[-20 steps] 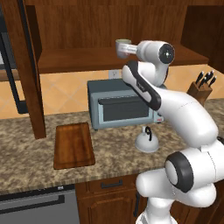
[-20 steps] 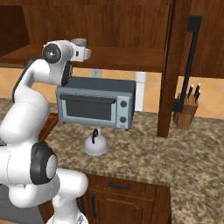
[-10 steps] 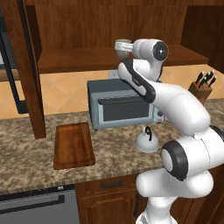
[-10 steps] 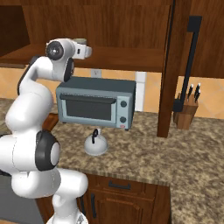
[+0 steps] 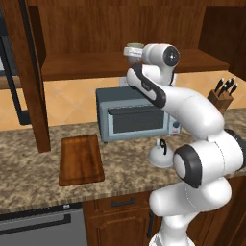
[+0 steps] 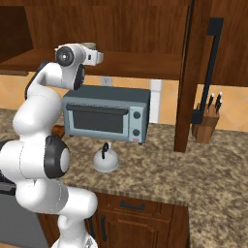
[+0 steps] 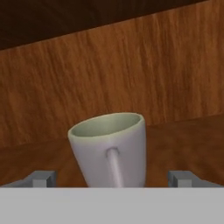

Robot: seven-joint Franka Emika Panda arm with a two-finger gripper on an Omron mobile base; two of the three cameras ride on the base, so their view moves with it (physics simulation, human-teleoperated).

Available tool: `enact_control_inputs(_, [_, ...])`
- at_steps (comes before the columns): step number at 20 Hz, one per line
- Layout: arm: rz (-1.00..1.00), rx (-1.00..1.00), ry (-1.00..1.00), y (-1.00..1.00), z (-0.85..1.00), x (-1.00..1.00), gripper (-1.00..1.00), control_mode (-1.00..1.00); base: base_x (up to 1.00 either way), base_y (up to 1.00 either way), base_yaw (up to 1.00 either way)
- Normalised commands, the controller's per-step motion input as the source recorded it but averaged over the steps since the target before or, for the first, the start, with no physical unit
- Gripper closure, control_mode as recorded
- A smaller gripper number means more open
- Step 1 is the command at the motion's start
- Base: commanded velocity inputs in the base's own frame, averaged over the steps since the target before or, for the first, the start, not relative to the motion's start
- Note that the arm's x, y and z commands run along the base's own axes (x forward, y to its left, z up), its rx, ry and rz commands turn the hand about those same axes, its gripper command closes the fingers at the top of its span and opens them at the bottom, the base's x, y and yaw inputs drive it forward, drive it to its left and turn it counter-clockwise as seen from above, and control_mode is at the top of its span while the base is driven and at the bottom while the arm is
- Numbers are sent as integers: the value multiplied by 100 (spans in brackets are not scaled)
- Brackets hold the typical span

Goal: Pick the kettle from the counter and place it on the tray. Then pick the mug from the cabinet and place it on the tray. Then close the cabinet doors.

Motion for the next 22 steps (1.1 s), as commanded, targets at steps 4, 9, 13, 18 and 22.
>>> enact_control_inputs(4, [0,0,0,0,-13,21,-100,-100,0,0,0])
enact_control_inputs(9, [0,0,0,1,-7,17,-100,-100,0,0,0])
enact_control_inputs(13, [0,0,0,5,-1,5,100,-100,0,0,0])
enact_control_inputs(18, [0,0,-1,0,0,0,100,-100,0,0,0])
enact_control_inputs(22, [0,0,-1,1,0,0,100,-100,0,0,0])
